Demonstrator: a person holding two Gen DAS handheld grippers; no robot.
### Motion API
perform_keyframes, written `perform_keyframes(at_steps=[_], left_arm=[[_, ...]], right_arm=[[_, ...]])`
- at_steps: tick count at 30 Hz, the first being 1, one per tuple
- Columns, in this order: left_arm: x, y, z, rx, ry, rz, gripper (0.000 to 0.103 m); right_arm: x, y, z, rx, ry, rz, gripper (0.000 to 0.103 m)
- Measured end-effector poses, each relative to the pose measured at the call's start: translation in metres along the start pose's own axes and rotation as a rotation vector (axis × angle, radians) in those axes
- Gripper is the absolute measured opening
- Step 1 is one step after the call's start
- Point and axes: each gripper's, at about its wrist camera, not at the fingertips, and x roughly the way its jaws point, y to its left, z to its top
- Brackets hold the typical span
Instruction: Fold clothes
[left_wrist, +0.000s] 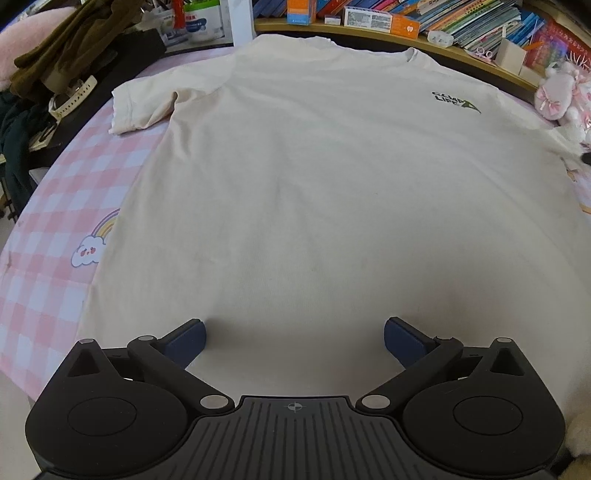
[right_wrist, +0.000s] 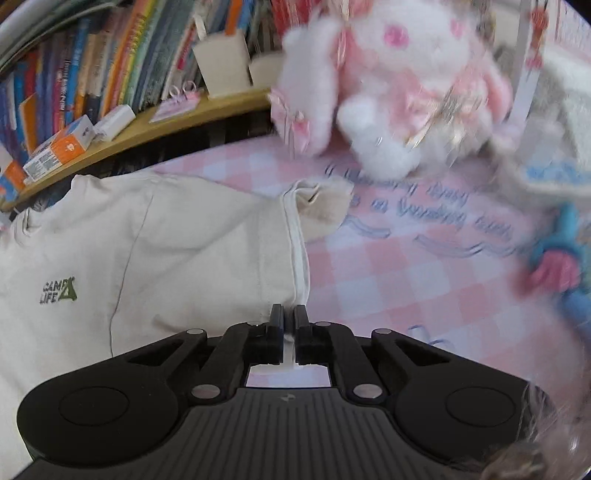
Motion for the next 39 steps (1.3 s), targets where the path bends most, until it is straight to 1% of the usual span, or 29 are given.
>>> perform_keyframes(at_steps=[1,3,4,5,6,7,8,9,10,12,14,15,16,17,18,27,31,35,39], left_arm=[[0.000,0.000,0.000,-0.001,0.001,0.000,0.103],[0.001,0.000,0.001,0.003,0.004,-0.002,0.103],[0.001,0.000,0.002,0.006,0.007,-0.004,0.103],[0.002,0.001,0.002,0.010,0.009,-0.007,0.103],[0.002,0.001,0.003,0.012,0.011,-0.008,0.103],[0.002,0.000,0.003,0.013,0.012,-0.009,0.103],[0.002,0.000,0.003,0.013,0.011,-0.008,0.103],[0.002,0.000,0.003,0.012,0.010,-0.008,0.103],[0.002,0.001,0.002,0.010,0.007,-0.007,0.103],[0.002,0.001,0.001,0.008,0.003,-0.006,0.103],[0.002,0.001,0.001,0.006,0.002,-0.006,0.103],[0.003,0.001,0.001,0.006,0.002,-0.006,0.103],[0.003,0.002,0.002,0.005,0.002,-0.006,0.103],[0.003,0.002,0.002,0.004,0.000,-0.006,0.103],[0.003,0.002,0.001,0.002,-0.002,-0.005,0.103],[0.003,0.002,0.000,-0.022,-0.008,0.007,0.103],[0.004,0.002,0.001,-0.022,-0.011,0.005,0.103],[0.006,-0.004,0.002,0.000,-0.014,-0.010,0.103],[0.006,-0.012,0.002,0.039,-0.013,-0.032,0.103]], right_arm=[[-0.005,-0.001,-0.003,-0.004,-0.005,-0.002,0.005],[-0.008,-0.009,-0.015,0.034,0.064,0.036,0.005],[-0.006,-0.012,-0.019,0.035,0.108,0.058,0.007],[-0.006,-0.014,-0.021,0.031,0.131,0.072,0.007],[-0.007,-0.016,-0.020,0.028,0.127,0.075,0.016],[-0.008,-0.017,-0.017,0.028,0.121,0.065,0.023],[-0.006,-0.016,-0.014,0.023,0.111,0.056,0.043],[-0.003,-0.015,-0.012,0.018,0.101,0.047,0.054],[-0.001,-0.014,-0.010,0.013,0.091,0.037,0.054],[0.004,-0.012,-0.005,0.003,0.071,0.019,0.054],[0.009,-0.010,-0.001,-0.007,0.051,0.000,0.045],[0.012,-0.009,0.002,-0.012,0.041,-0.009,0.036],[0.014,-0.007,0.004,-0.017,0.031,-0.018,0.029],[0.017,-0.006,0.006,-0.021,0.021,-0.028,0.011],[0.019,-0.005,0.008,-0.026,0.011,-0.037,0.006],[0.041,0.005,0.028,-0.070,-0.076,-0.120,0.006],[0.040,-0.001,0.027,-0.055,-0.076,-0.131,0.006],[0.041,-0.006,0.029,-0.056,-0.092,-0.165,0.006],[0.043,-0.007,0.030,-0.100,-0.087,-0.155,0.008]])
